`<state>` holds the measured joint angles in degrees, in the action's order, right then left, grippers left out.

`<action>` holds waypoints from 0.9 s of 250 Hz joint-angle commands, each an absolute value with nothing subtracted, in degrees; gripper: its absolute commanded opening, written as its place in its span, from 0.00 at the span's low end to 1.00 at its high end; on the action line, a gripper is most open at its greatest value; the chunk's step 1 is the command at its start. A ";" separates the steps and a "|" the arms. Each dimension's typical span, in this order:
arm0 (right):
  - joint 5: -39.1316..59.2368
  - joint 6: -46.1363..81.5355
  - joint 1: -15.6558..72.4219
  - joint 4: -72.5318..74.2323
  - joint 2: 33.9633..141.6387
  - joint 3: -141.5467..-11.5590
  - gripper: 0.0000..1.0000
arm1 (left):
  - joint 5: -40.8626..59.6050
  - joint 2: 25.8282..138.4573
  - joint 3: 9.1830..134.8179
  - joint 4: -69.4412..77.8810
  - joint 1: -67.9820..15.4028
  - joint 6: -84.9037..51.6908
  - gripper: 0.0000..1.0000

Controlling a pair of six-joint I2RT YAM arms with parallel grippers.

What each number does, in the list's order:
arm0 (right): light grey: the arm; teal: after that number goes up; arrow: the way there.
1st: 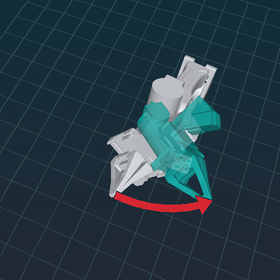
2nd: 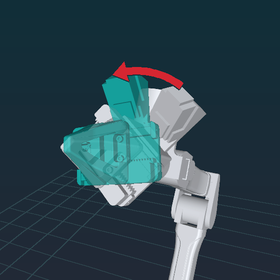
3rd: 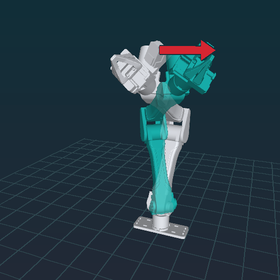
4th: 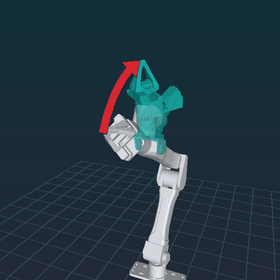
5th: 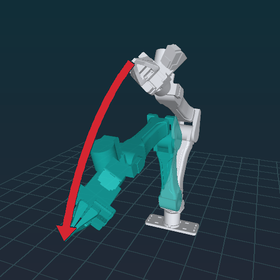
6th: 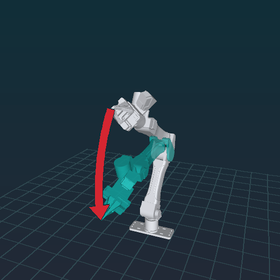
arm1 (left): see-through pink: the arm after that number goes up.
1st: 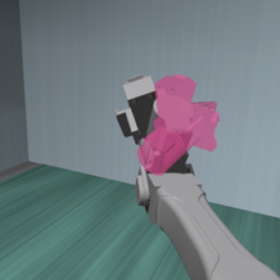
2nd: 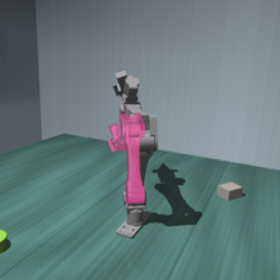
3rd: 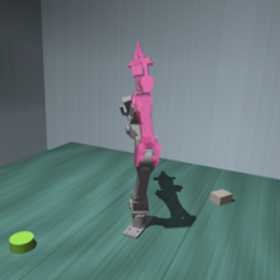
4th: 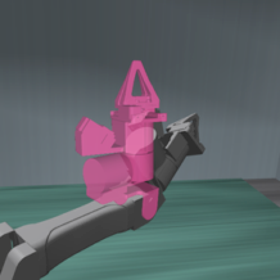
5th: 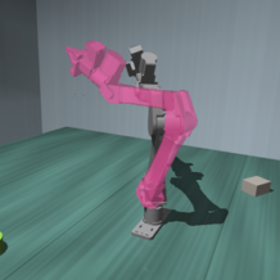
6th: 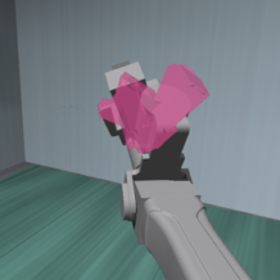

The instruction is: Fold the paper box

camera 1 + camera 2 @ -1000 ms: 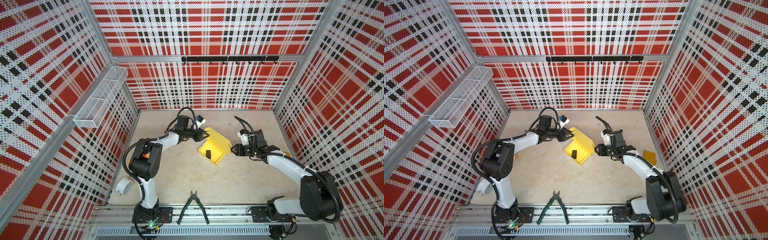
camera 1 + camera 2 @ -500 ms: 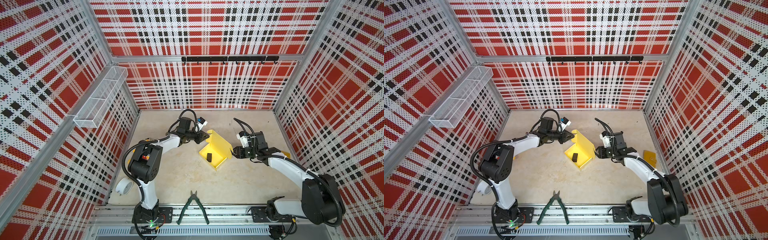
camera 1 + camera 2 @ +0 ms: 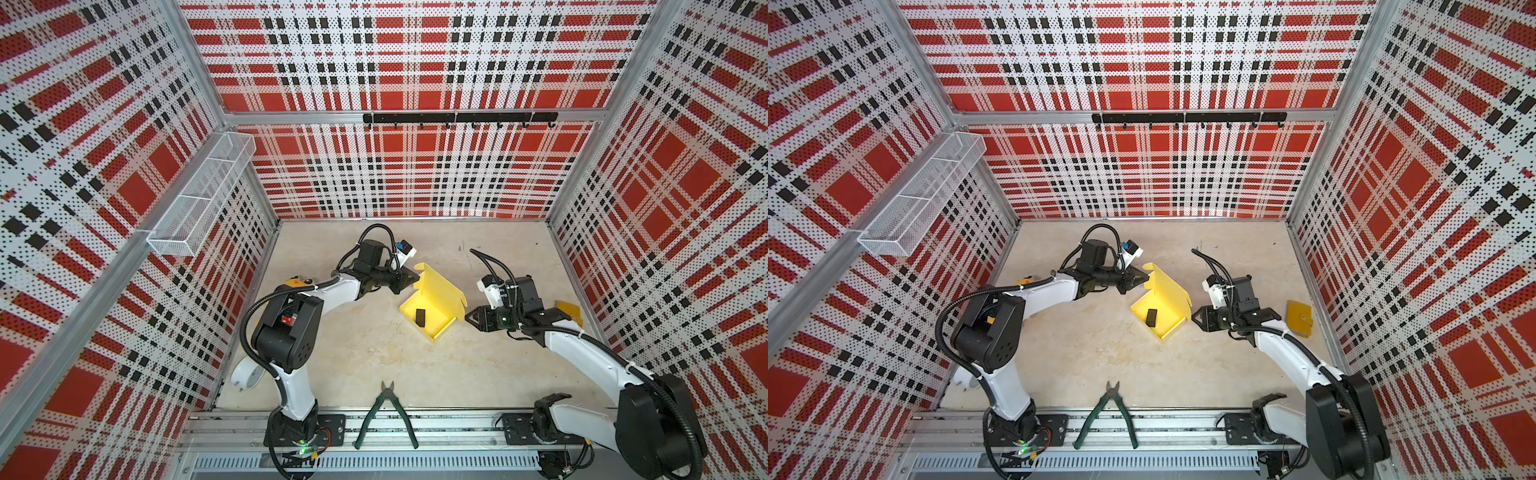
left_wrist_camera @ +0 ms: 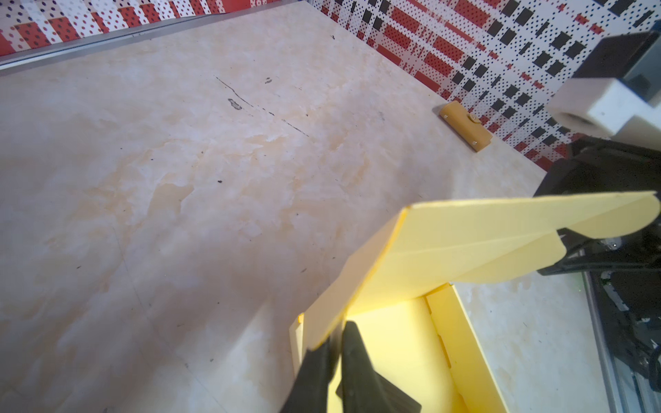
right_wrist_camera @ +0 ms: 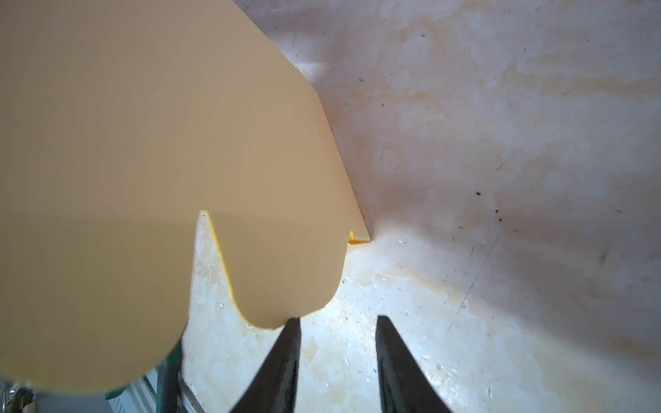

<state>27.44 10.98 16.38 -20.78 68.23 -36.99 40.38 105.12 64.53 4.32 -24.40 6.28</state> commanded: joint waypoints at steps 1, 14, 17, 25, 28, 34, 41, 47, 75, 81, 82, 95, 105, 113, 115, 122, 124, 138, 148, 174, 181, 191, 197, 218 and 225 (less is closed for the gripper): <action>30.37 10.28 16.65 -18.77 66.74 -35.92 0.37 | 39.05 103.80 63.11 5.39 -25.17 5.07 0.11; 30.52 10.28 17.25 -17.33 66.62 -35.35 0.37 | 38.85 103.71 62.97 5.87 -25.32 4.27 0.10; 30.56 10.28 17.43 -17.05 66.62 -35.21 0.37 | 38.89 103.67 62.90 6.01 -25.41 4.14 0.10; 30.44 10.15 17.74 -16.35 66.79 -35.16 0.37 | 38.85 103.69 62.77 6.23 -25.56 3.89 0.09; 30.47 10.10 17.86 -16.16 66.87 -35.13 0.37 | 38.85 103.63 62.77 6.25 -25.60 3.83 0.09; 30.42 9.90 18.12 -15.96 67.14 -35.24 0.37 | 38.78 103.62 62.75 6.32 -25.77 3.67 0.09; 30.35 9.77 18.40 -15.91 67.47 -35.50 0.37 | 38.76 103.61 62.71 6.33 -25.94 3.46 0.08; 30.24 9.58 18.58 -15.83 67.81 -35.78 0.37 | 38.68 103.61 62.71 6.41 -26.03 3.36 0.08; 30.09 8.68 19.08 -16.36 68.82 -36.95 0.37 | 38.62 103.26 62.36 6.68 -26.28 3.25 0.07; 29.78 8.32 19.07 -17.38 68.62 -37.48 0.37 | 38.50 103.16 62.33 6.68 -26.20 3.25 0.06; 29.61 8.25 19.07 -17.56 68.59 -37.59 0.37 | 38.50 103.09 62.28 6.68 -26.24 3.20 0.06; 27.85 7.42 19.03 -20.09 67.22 -38.67 0.36 | 38.33 102.60 62.15 6.68 -25.97 3.64 0.06; 25.76 7.30 18.70 -21.95 65.41 -39.51 0.36 | 37.91 102.18 61.99 6.70 -25.70 3.77 0.06; 24.02 7.65 18.04 -22.70 63.75 -39.97 0.36 | 37.66 101.88 61.88 6.68 -25.50 3.93 0.06; 23.50 7.80 17.78 -22.79 63.27 -40.05 0.36 | 37.63 101.82 61.88 6.68 -25.45 3.95 0.06; 21.71 8.59 16.40 -22.94 61.81 -40.36 0.37 | 37.62 101.78 61.79 6.68 -25.33 4.12 0.06; 21.25 8.83 15.90 -22.94 61.44 -40.46 0.37 | 37.62 101.71 61.79 6.68 -25.38 4.13 0.06; 19.61 10.29 11.52 -22.23 59.98 -41.13 0.37 | 37.70 101.85 61.87 6.68 -25.31 4.13 0.06; 19.97 11.46 7.51 -20.85 60.32 -41.75 0.37 | 37.75 102.11 61.96 6.68 -25.38 4.09 0.06; 21.50 14.56 -1.12 -16.15 65.89 -44.42 0.35 | 37.78 102.57 62.16 6.77 -25.57 4.12 0.07; 21.75 14.55 -2.19 -14.58 68.12 -45.34 0.34 | 37.78 102.57 62.22 6.77 -25.62 4.14 0.07; 21.53 13.74 -2.55 -13.25 71.53 -47.30 0.35 | 37.71 102.48 62.14 6.85 -25.68 4.19 0.07; 21.92 13.06 -2.64 -12.68 73.77 -49.04 0.34 | 37.71 102.41 62.14 6.86 -25.79 4.17 0.07; 27.49 11.80 -2.55 -9.31 81.32 -53.40 0.35 | 37.70 102.30 62.14 6.86 -25.82 4.39 0.07; 28.79 11.61 -2.55 -7.87 83.52 -54.45 0.35 | 37.68 102.22 62.16 6.85 -25.81 4.43 0.07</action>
<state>22.94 13.08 -2.81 -15.38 75.72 -49.82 37.82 103.66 62.35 6.35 -25.61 4.34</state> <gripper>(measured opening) 0.344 0.073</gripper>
